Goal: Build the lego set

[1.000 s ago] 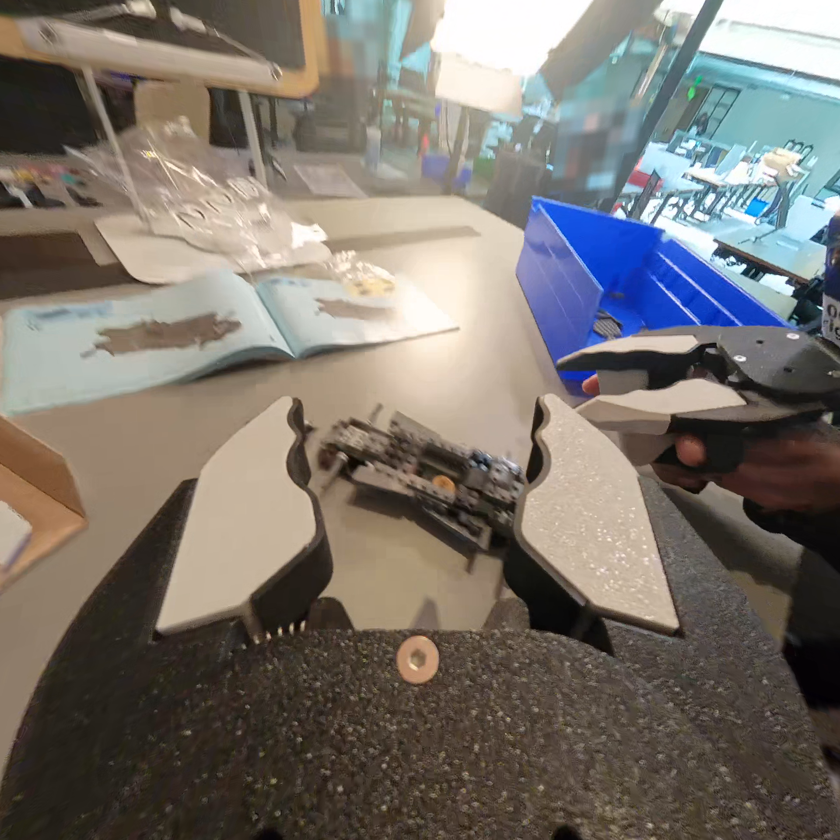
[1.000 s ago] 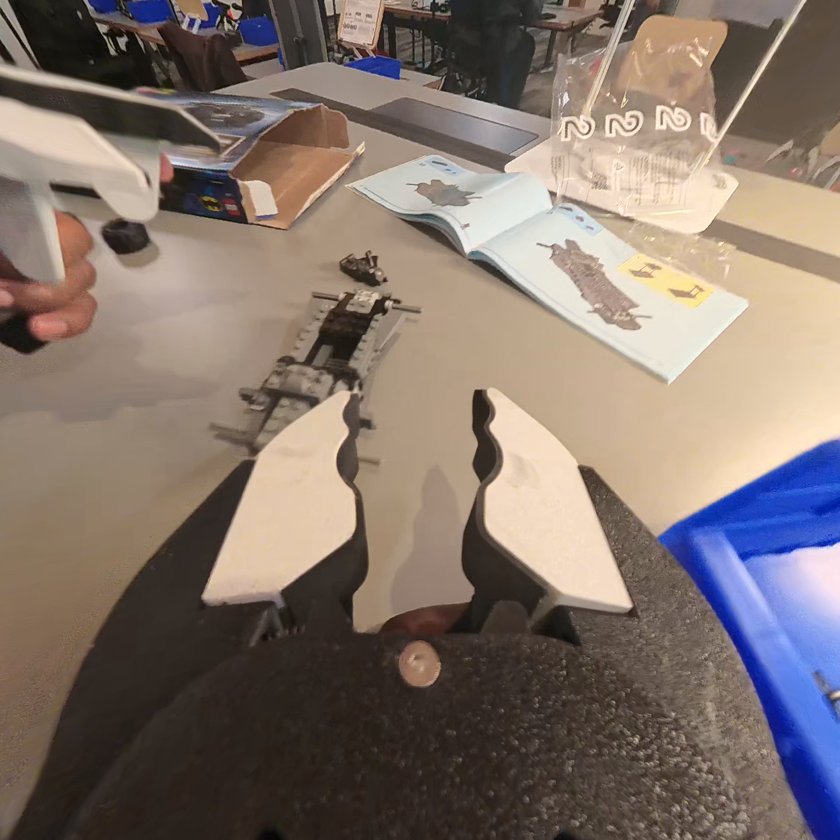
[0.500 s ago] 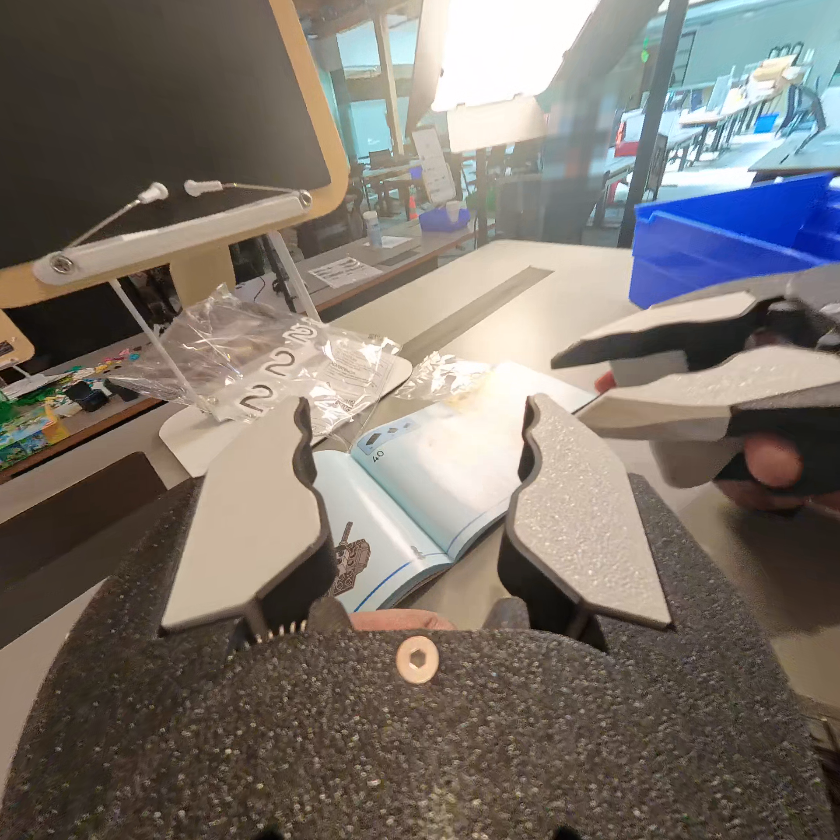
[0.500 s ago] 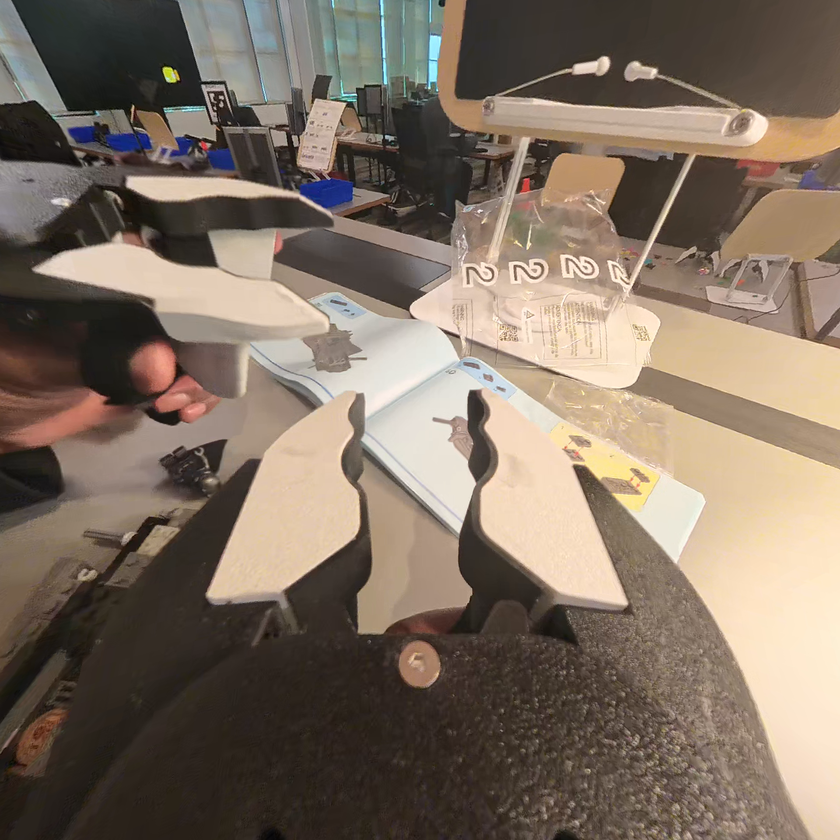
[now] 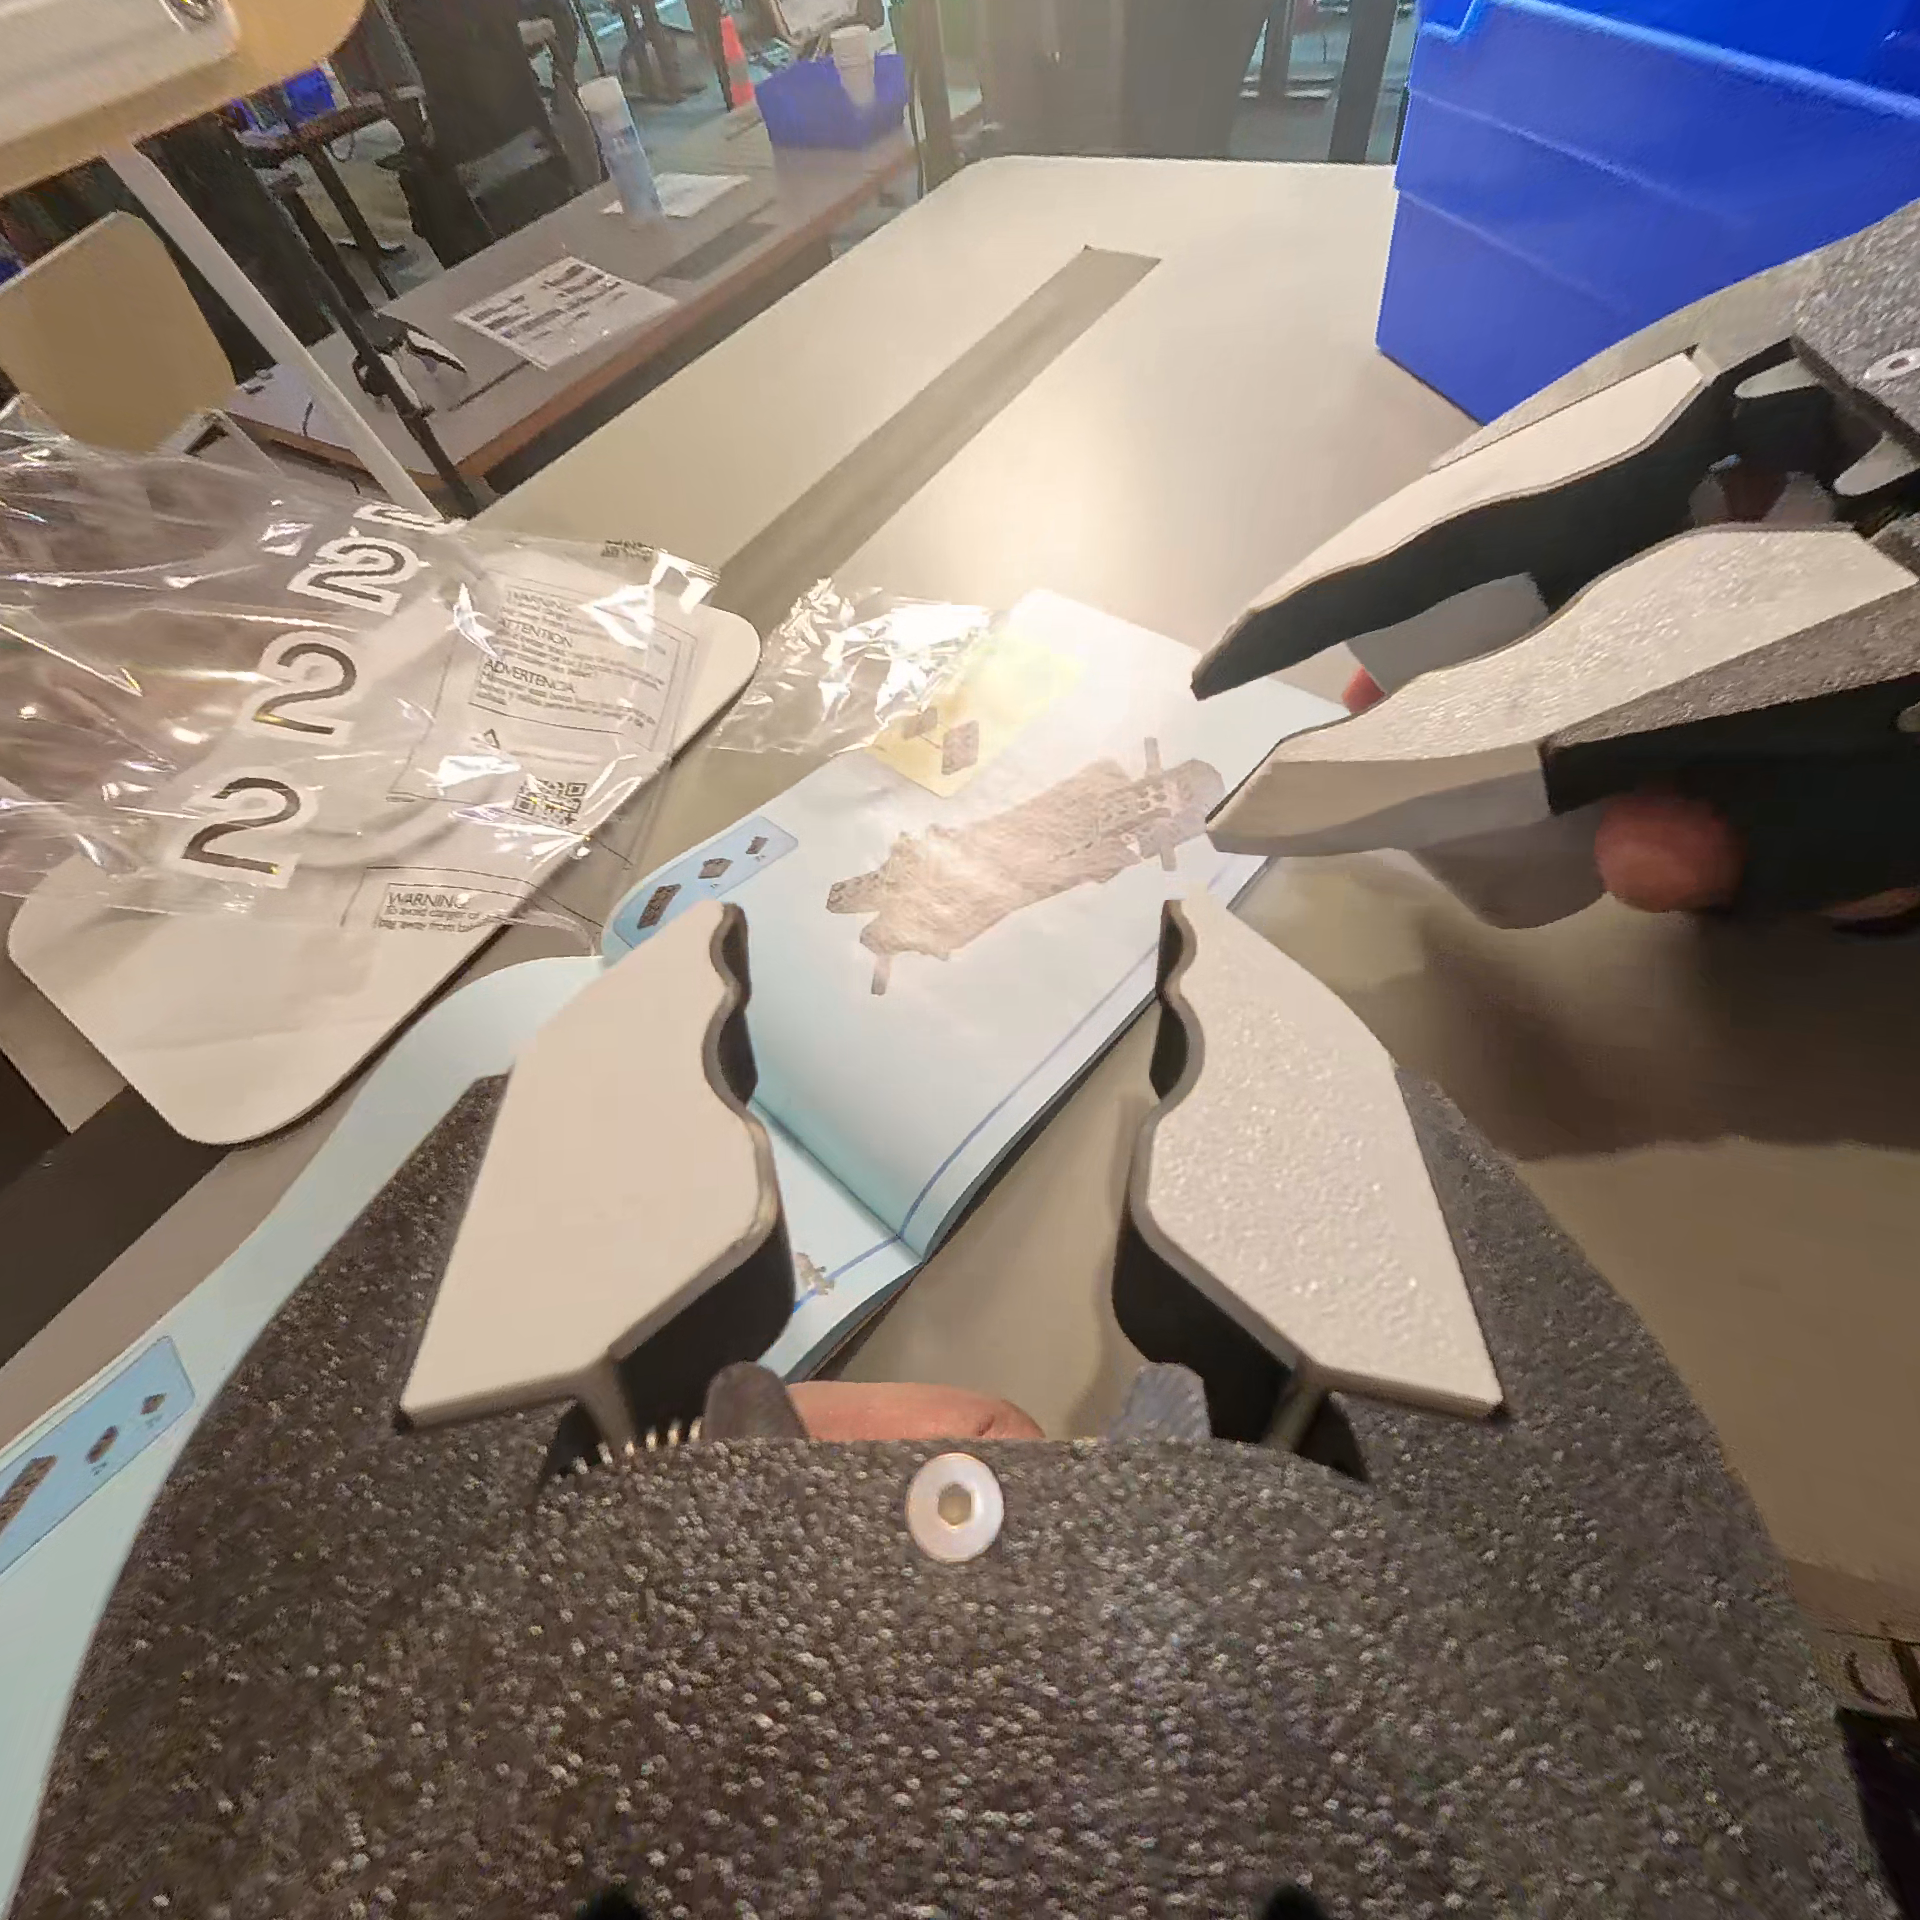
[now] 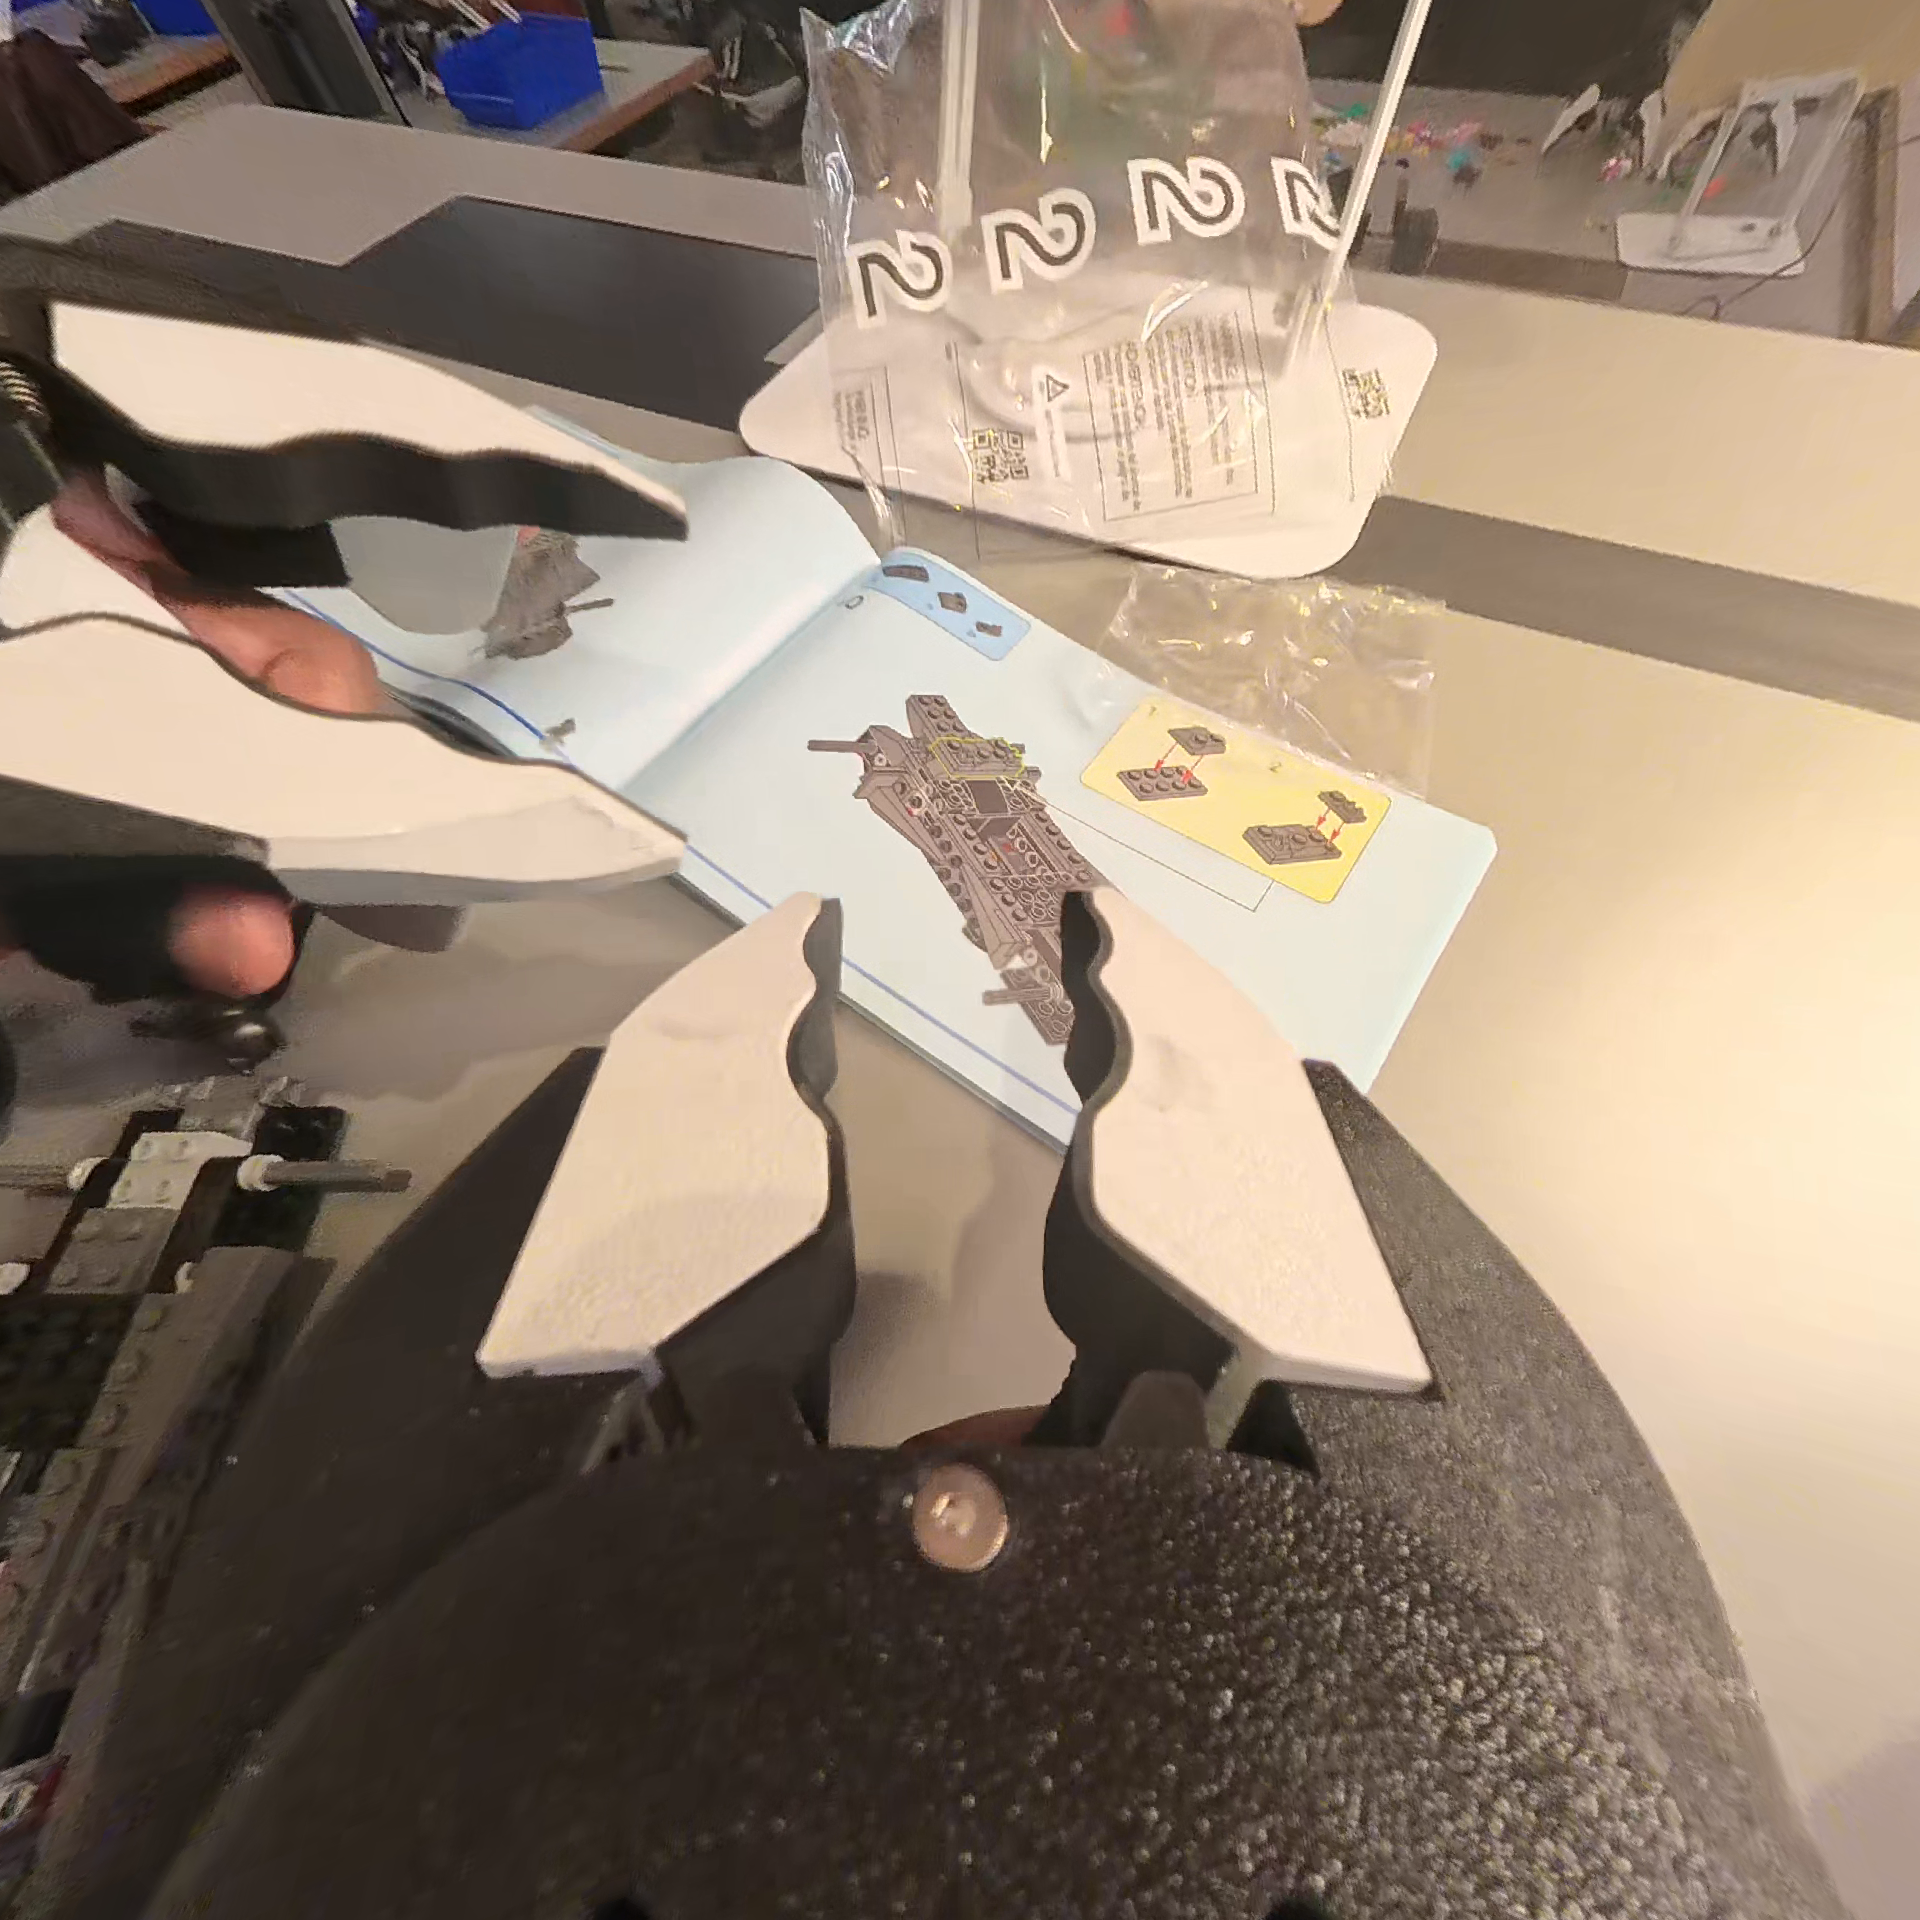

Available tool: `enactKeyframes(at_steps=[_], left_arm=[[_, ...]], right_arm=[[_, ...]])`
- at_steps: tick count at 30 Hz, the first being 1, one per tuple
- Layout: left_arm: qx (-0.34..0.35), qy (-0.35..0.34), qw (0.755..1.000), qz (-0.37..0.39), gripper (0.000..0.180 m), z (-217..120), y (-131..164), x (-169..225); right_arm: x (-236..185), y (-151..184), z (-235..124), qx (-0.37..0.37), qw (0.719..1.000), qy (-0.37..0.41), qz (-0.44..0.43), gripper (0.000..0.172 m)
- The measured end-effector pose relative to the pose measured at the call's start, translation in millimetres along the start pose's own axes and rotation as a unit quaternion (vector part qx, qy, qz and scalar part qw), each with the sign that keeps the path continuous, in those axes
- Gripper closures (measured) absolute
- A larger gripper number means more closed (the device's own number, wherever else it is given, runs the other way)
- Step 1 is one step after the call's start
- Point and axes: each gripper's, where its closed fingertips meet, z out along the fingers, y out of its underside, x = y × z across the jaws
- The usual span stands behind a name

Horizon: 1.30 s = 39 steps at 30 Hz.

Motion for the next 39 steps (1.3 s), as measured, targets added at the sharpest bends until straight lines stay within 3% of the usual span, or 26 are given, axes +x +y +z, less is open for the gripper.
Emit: enactKeyframes(at_steps=[16, 18, 20, 21, 24, 26, 32, 39], left_arm=[[-0.035, 0.01, 0.999, -0.007, 0.108, 1.4, 9.0, 9.9], [-0.014, -0.016, 1.0, -0.006, 0.121, -14.6, -7.6, 6.9], [0.025, -0.001, 1.0, -0.01, 0.17, -42.0, -35.7, 25.6], [0.052, 0.013, 0.998, -0.015, 0.18, -57.8, -51.6, 41.8], [0.12, 0.079, 0.988, -0.057, 0.18, -92.5, -97.9, 103.4], [0.125, 0.12, 0.981, -0.091, 0.18, -92.6, -111.9, 137.9], [0.048, 0.146, 0.982, -0.109, 0.18, -64.6, -98.2, 170.1], [0.023, 0.141, 0.983, -0.111, 0.18, -57.1, -90.7, 174.2]], right_arm=[[3.2, 10.7, 0.4, -0.034, 0.999, 0.013, -0.009, 0.13], [4.7, 13.5, 1.2, -0.044, 0.999, 0.023, -0.017, 0.134], [8.5, 14.8, 1.6, -0.05, 0.998, 0.039, -0.018, 0.14], [12.2, 16.7, 1.9, -0.057, 0.997, 0.054, -0.021, 0.145], [25.3, 23.0, 1.6, -0.081, 0.989, 0.117, -0.039, 0.159], [30.5, 24.2, 1.0, -0.088, 0.983, 0.154, -0.054, 0.162], [30.2, 23.4, 0.2, -0.096, 0.972, 0.193, -0.09, 0.163], [25.6, 21.0, 1.3, -0.097, 0.967, 0.206, -0.116, 0.162]])
